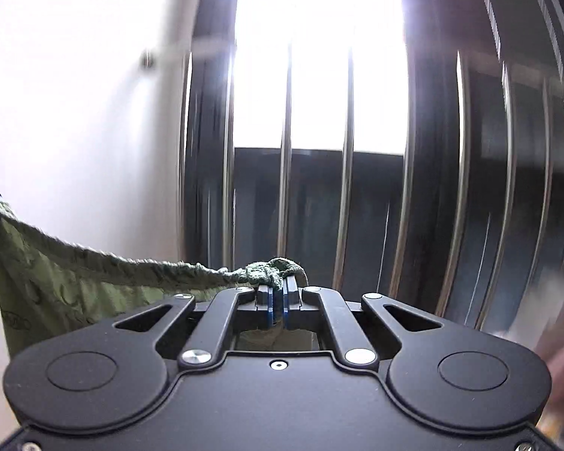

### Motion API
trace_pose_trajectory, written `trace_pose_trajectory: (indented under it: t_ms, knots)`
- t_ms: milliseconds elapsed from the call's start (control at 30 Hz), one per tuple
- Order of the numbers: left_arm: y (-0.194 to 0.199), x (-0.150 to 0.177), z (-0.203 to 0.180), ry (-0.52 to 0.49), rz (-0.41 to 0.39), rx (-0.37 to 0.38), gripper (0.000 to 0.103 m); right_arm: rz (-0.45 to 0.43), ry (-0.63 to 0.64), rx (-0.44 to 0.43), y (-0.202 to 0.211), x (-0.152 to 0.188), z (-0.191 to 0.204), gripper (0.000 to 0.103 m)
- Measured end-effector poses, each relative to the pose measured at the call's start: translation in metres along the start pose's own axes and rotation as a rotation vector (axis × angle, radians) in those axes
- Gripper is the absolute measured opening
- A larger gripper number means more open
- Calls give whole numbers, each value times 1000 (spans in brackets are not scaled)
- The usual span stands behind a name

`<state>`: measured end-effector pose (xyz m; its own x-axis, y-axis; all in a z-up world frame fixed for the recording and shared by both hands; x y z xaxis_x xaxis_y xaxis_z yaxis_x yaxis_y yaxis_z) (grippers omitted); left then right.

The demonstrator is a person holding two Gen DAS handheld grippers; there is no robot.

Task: Fold clothes
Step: 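Lift the hem with both grippers, stretching it taut between them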

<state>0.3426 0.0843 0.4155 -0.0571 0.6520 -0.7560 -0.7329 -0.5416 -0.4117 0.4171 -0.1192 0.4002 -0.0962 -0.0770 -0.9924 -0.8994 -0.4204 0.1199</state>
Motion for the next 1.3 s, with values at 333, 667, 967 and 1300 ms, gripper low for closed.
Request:
trace_pose_trajectory:
  t_ms: [333, 667, 967, 1300]
  knots:
    - [115, 46, 1, -85, -69, 63, 8, -79, 202, -29, 68, 46, 11, 4]
    - [336, 292, -105, -224, 280, 454, 8, 289, 160, -93, 150, 359, 40, 5]
    - [431, 368, -123, -348, 397, 571, 8, 493, -52, -84, 208, 508, 52, 5]
    - [428, 361, -110, -334, 433, 572, 10, 504, -123, -74, 235, 510, 43, 6]
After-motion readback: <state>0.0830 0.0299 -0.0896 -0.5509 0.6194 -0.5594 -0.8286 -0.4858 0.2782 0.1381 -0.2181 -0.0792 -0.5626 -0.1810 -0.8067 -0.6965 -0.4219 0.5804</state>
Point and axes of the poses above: each gripper's, at about its wrist camera, not at the fingertips, and y roughly against the way its jaws point, z to its left, x to its underside, the point moved 8 cm from there along -y, roughly the way its jaws point, and after that the axes turned 9 degrees about -x, right-handed, at the moved point
